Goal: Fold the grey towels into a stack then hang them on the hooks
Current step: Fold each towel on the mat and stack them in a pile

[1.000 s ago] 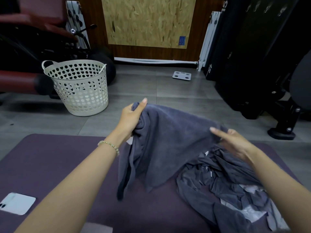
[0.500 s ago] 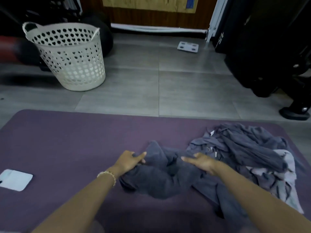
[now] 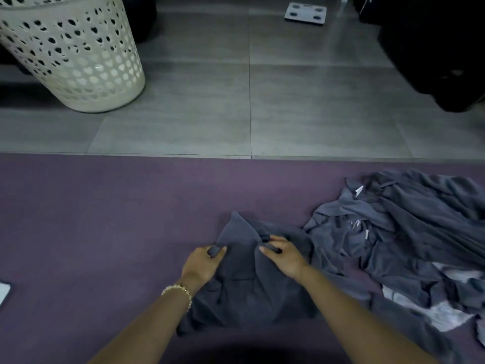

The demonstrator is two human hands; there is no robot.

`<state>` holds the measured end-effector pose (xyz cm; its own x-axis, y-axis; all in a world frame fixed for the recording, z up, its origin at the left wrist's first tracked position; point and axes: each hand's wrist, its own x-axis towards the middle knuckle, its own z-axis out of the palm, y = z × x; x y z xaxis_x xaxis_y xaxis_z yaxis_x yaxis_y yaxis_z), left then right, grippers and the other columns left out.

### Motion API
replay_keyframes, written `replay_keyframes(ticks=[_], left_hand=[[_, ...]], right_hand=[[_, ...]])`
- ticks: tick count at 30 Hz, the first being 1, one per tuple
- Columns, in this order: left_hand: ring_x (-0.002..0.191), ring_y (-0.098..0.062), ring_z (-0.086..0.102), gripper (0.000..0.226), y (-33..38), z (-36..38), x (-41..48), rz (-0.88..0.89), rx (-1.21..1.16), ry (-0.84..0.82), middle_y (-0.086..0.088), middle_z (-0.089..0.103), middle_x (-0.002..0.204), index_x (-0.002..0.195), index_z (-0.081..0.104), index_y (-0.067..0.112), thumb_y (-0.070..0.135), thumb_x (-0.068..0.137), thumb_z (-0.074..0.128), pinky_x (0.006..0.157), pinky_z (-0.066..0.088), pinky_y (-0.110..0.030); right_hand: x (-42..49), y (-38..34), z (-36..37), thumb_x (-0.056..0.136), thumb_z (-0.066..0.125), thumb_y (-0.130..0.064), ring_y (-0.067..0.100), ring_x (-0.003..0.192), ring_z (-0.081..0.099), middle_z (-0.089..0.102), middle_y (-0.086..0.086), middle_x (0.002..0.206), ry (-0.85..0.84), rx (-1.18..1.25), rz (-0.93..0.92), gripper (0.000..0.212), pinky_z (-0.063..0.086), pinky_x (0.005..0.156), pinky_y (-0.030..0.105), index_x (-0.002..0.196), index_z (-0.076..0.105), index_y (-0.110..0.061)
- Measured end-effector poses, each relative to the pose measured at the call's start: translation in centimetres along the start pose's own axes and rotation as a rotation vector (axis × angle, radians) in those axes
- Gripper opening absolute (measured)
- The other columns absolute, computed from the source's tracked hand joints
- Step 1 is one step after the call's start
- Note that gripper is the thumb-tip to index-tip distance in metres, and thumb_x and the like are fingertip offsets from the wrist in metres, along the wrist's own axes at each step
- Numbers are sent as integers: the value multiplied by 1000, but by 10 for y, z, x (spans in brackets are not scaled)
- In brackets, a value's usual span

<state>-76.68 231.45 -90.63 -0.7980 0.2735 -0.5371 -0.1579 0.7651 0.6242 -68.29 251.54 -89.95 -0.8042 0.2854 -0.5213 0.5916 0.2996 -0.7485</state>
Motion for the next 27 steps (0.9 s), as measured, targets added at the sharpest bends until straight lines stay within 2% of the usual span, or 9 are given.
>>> replay_keyframes(ticks=[2, 6, 10, 12, 16, 19, 22, 25, 27], left_hand=[[85, -15, 60, 22, -1, 4, 5, -48, -38, -59, 6, 65, 82, 79, 60, 26, 41, 93, 54, 71, 41, -23], [98, -23, 63, 25, -9, 7, 12, -118, -105, -71, -4, 67, 91, 81, 62, 19, 38, 94, 53, 79, 46, -27], [111, -19, 57, 30, 2, -7, 2, -123, -153, -61, -5, 65, 108, 107, 66, 13, 35, 97, 48, 87, 38, -19], [107, -18, 58, 35, 18, -18, -6, -131, -242, -101, -4, 64, 108, 111, 66, 9, 36, 98, 48, 86, 38, -18], [104, -12, 64, 67, 69, -49, -34, 6, -406, -255, 4, 68, 114, 113, 68, 22, 75, 74, 54, 100, 47, -32], [108, -3, 60, 43, 123, -81, -72, 260, -477, -272, 10, 64, 120, 116, 57, 51, 70, 78, 49, 101, 44, -25], [85, -18, 52, 28, 179, -115, -122, 481, -444, -283, -10, 58, 90, 109, 51, 69, 61, 86, 39, 79, 42, -24], [87, -20, 46, 27, 212, -139, -162, 618, -434, -330, -7, 58, 93, 107, 61, 57, 58, 91, 40, 77, 36, -30], [55, -14, 46, 27, 228, -152, -188, 655, -449, -312, 3, 58, 70, 111, 64, 33, 44, 97, 44, 57, 38, -20]], right_hand=[[9, -1, 10, 92, 60, -21, 12, 113, 49, 56, -4, 110, -5, 38, 38, 16, 33, 95, 21, 95, 70, -8], [16, -1, 23, 93, 59, -30, 13, 79, 59, 65, 1, 77, -78, -26, 54, 33, 48, 74, 33, 77, 66, -3], [-15, -41, 4, 94, 58, -16, -7, 51, 45, 50, -23, 46, 8, 119, -103, 41, 37, 58, 12, 57, 44, -28], [-37, -71, -10, 95, 57, -19, -11, 58, 52, 56, -27, 55, -31, 161, -178, 31, 40, 63, 9, 66, 52, -30], [-78, -128, -55, 95, 54, -22, -1, 79, 62, 68, -13, 82, -90, 292, -307, 16, 48, 74, 15, 85, 66, -19], [-112, -170, -93, 96, 53, -20, 8, 83, 59, 65, -1, 84, -70, 276, -417, 20, 46, 75, 23, 92, 66, -6], [-146, -204, -121, 96, 50, -16, 14, 87, 56, 63, 9, 92, -96, 271, -471, 25, 45, 79, 27, 99, 62, 6], [-182, -235, -138, 90, 52, -21, 13, 89, 63, 69, 7, 95, -123, 357, -510, 22, 50, 82, 25, 98, 66, -6], [-209, -251, -146, 88, 52, -22, 13, 87, 65, 71, 6, 93, -118, 400, -540, 21, 51, 82, 25, 97, 67, -9]])
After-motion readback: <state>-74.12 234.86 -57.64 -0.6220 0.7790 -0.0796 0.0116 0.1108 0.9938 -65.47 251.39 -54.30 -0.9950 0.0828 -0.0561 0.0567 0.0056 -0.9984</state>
